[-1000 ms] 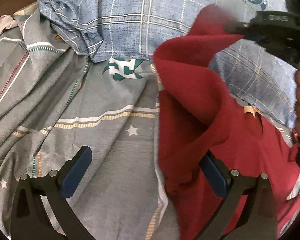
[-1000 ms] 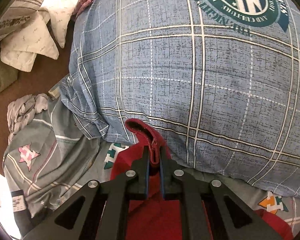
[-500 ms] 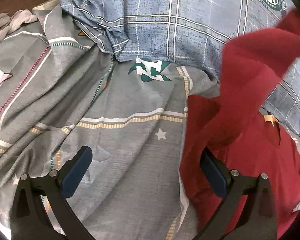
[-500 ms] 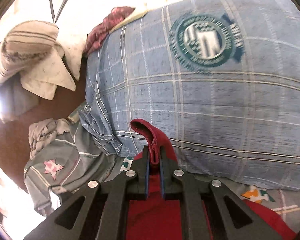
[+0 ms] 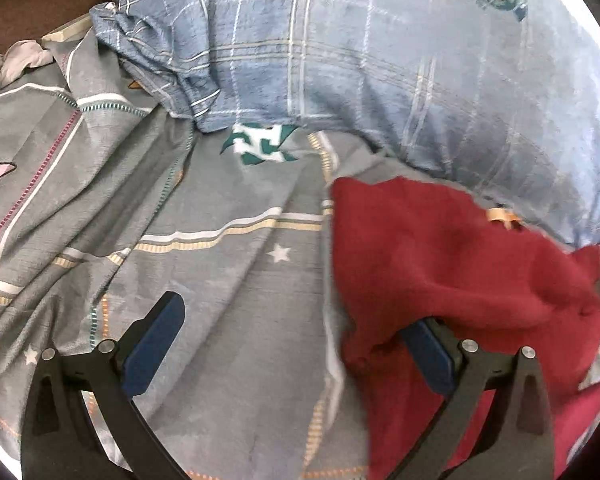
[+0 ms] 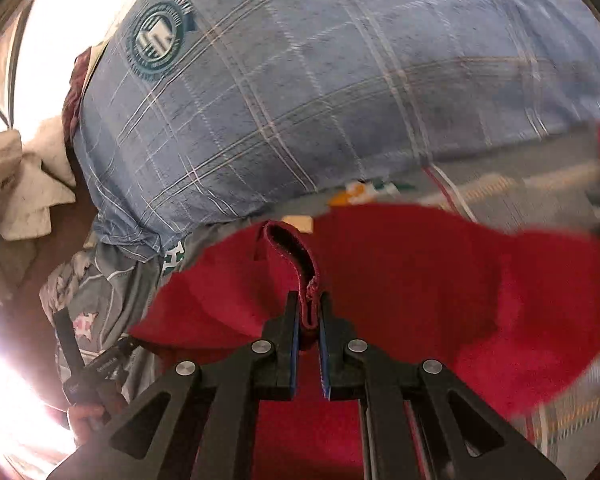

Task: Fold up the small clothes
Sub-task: 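Lift the grasped side and fold it over the sweater body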

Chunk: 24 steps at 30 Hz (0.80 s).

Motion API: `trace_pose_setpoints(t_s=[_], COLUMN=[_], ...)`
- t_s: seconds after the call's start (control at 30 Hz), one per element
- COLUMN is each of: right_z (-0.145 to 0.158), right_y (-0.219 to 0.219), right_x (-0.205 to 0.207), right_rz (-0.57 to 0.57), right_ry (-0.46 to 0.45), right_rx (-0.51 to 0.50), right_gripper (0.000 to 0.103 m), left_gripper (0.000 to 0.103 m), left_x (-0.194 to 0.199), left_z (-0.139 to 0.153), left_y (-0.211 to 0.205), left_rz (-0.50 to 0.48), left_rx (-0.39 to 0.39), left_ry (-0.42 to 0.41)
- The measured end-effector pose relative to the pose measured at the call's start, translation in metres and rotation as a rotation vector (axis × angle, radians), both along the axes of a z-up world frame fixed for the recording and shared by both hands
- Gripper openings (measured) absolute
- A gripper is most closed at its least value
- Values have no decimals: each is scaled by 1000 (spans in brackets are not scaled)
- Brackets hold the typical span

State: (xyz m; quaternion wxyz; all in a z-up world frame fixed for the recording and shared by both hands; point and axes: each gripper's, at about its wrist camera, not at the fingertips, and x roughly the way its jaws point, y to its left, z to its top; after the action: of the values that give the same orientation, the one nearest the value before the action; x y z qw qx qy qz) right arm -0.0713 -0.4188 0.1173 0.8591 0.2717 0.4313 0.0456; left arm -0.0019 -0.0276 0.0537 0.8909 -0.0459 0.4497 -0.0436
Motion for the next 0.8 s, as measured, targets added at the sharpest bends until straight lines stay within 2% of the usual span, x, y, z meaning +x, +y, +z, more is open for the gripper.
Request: trace_pose_setpoints(t_s=[0.13,0.2,0.23,0.33,0.37,0.43,0.5,0.6,0.7,0.8], right_z=[4,-2,-9,-15,-12,4,17,24,12,-11], right_y=[-3,-7,-10,-10,-11,-16,-20,-15,-5,0], right_x=[-20,-24,-24,-26,-30,-41,-45,-34,-10,13], right_rz=[-8,-18,-44,-60,-62,-101,-140,-110,-35,12], right_ry=[-15,18,65,184,172,114,62,40,57,118], right_rx=[30,13,-17,-175,-196,-186,-188,-247,-294,-326], right_gripper=[7,11,16,18,23,55,66,66,66,63], left_gripper=[103,103,103,103,103,103,103,103,103,103], left_x=[-13,-18,-21,-26,-26,-21,-13,-6,-4,-2], left_z=[10,17,20,29,30,28,19,6,-5,-10], left_y=[-3,-5,-6,-7,-5,-3,-1,-6,-15,-21], left_rz=[-42,-73,-81,-87,-80,-60,-52,-55,-67,-77], left_rx=[-28,-35,-33,-1,6,7,-16,-14,15,35], left_ry=[-30,-50,-65,-110,-123,-121,-81,-35,-5,6])
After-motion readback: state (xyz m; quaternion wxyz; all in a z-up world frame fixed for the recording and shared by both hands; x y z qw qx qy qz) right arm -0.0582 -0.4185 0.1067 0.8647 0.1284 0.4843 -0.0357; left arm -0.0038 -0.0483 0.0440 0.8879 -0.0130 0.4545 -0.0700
